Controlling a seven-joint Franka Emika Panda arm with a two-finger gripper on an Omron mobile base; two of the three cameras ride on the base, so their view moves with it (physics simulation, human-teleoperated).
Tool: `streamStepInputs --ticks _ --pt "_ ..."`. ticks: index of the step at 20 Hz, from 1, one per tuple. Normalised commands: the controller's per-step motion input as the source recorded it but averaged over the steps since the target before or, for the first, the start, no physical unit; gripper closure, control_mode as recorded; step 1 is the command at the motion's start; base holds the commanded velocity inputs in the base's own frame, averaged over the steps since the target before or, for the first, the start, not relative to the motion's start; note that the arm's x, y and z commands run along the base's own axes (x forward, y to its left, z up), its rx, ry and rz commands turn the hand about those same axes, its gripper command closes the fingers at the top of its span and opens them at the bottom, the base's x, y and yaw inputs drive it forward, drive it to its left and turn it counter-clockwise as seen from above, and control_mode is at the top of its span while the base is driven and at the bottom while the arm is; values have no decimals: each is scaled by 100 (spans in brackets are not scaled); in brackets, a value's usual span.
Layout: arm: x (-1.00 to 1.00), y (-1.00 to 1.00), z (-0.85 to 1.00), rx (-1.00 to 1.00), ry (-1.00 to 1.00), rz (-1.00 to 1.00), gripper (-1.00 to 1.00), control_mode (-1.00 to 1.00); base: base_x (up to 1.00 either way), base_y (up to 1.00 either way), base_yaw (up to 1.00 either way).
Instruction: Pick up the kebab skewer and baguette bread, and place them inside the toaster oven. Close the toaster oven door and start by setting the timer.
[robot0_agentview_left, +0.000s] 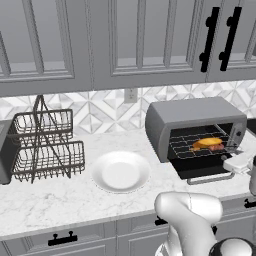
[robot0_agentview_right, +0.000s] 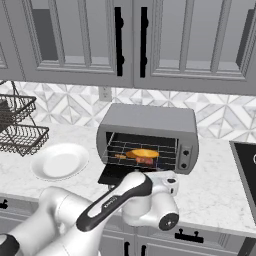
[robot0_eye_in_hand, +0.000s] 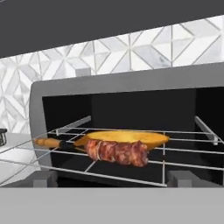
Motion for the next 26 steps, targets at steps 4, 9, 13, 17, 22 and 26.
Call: streamStepInputs --ticks 4,9,13,17,22,26 --pt "0 46 -1 0 -8 -40 -100 -100 0 0 0" --pt "2 18 -7 0 -5 -28 -100 -100 0 0 0" --pt "2 4 -3 2 -1 -14 -100 -100 0 0 0" --pt "7 -11 -15 0 -1 3 -100 -100 0 0 0" --pt "1 -3 -32 -5 -2 16 -100 -100 0 0 0" --pt "12 0 -16 0 0 11 -100 -100 0 0 0"
